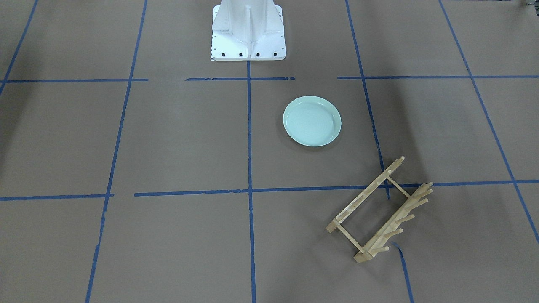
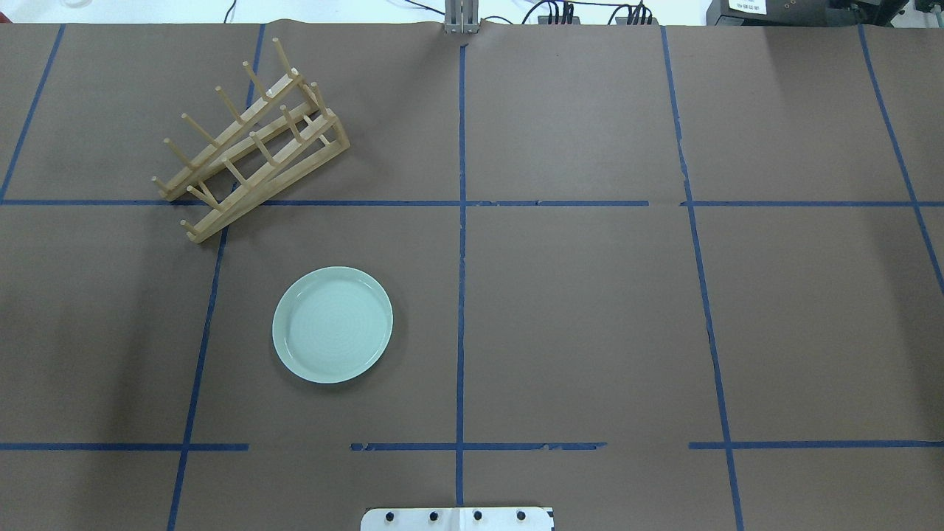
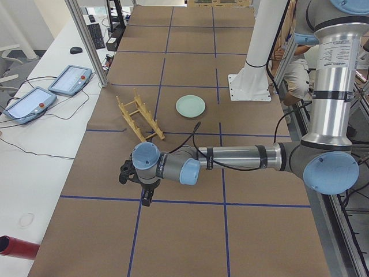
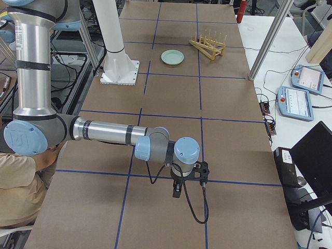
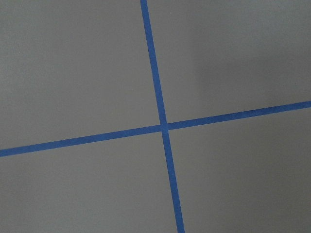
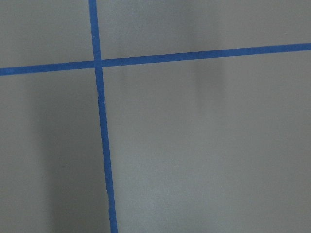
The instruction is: Place plate on table
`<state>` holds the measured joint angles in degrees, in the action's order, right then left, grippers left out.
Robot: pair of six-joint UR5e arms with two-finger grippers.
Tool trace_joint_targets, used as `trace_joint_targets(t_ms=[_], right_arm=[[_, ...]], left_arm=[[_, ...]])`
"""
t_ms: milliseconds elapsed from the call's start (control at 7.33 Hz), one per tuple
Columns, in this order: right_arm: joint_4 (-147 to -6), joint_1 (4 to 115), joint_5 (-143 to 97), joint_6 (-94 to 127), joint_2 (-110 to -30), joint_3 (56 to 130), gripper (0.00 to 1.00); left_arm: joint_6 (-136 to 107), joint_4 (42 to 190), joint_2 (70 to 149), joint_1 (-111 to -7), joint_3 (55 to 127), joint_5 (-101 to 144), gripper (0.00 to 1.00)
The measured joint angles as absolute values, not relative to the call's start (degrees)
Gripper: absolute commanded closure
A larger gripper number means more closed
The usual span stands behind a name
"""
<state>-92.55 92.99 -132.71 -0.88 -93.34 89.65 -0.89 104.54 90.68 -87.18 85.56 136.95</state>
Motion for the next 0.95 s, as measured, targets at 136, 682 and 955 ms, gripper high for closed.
trace_joint_targets(t_ms=[136,682,955], right_arm=[[-92.55,92.99,-132.72,-0.88,-93.34,89.65,0.0],[-92.55,92.99,-132.72,-0.88,-93.34,89.65,0.0],[-92.55,92.99,-132.71,-0.88,-93.34,89.65,0.0]], left_arm=[[-0.28,104.41,89.58,-87.31,86.5,136.72,0.0],[4.87,100.01,88.33,-87.41,89.63,133.37,0.0],[5.35,97.85,88.65,-87.45,90.11,133.12,0.0]])
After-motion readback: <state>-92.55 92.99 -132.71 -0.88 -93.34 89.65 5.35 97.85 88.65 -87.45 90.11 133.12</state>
